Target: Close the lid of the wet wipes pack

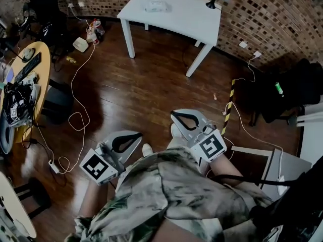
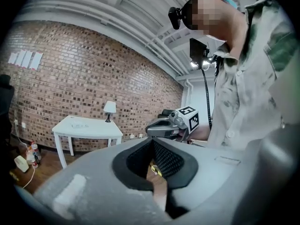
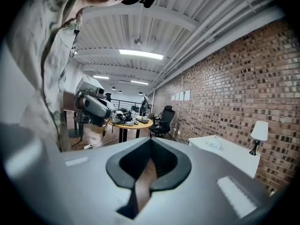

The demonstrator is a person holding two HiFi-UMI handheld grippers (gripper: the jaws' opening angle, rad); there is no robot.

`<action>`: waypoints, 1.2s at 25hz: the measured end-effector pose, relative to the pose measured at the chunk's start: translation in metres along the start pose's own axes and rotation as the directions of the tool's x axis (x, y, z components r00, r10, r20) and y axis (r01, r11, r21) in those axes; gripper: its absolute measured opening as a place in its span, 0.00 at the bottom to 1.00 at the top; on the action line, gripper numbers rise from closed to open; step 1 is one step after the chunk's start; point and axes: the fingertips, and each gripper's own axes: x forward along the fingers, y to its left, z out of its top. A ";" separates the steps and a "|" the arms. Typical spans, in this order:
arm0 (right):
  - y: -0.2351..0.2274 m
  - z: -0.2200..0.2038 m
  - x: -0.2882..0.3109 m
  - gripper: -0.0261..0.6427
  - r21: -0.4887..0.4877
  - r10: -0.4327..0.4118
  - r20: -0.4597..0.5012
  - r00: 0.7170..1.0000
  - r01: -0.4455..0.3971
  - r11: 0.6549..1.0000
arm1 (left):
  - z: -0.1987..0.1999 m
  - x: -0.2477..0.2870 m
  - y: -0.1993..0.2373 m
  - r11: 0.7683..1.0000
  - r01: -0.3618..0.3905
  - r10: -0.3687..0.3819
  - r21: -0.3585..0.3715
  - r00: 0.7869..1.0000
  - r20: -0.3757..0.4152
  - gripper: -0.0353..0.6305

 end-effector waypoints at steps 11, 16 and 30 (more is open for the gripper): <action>0.053 0.006 -0.067 0.05 -0.008 -0.047 -0.005 0.999 0.047 0.999 | 0.004 0.009 -0.072 0.995 0.088 -0.090 0.046 0.996 0.026 0.05; 0.060 0.002 -0.114 0.05 0.003 -0.069 0.008 0.998 0.069 0.998 | 0.017 0.029 -0.111 0.993 0.093 -0.096 0.071 0.995 0.041 0.05; 0.092 -0.025 -0.247 0.05 -0.016 -0.022 0.056 0.998 0.023 1.000 | 0.008 0.080 -0.257 0.994 0.076 -0.078 0.079 0.997 0.030 0.05</action>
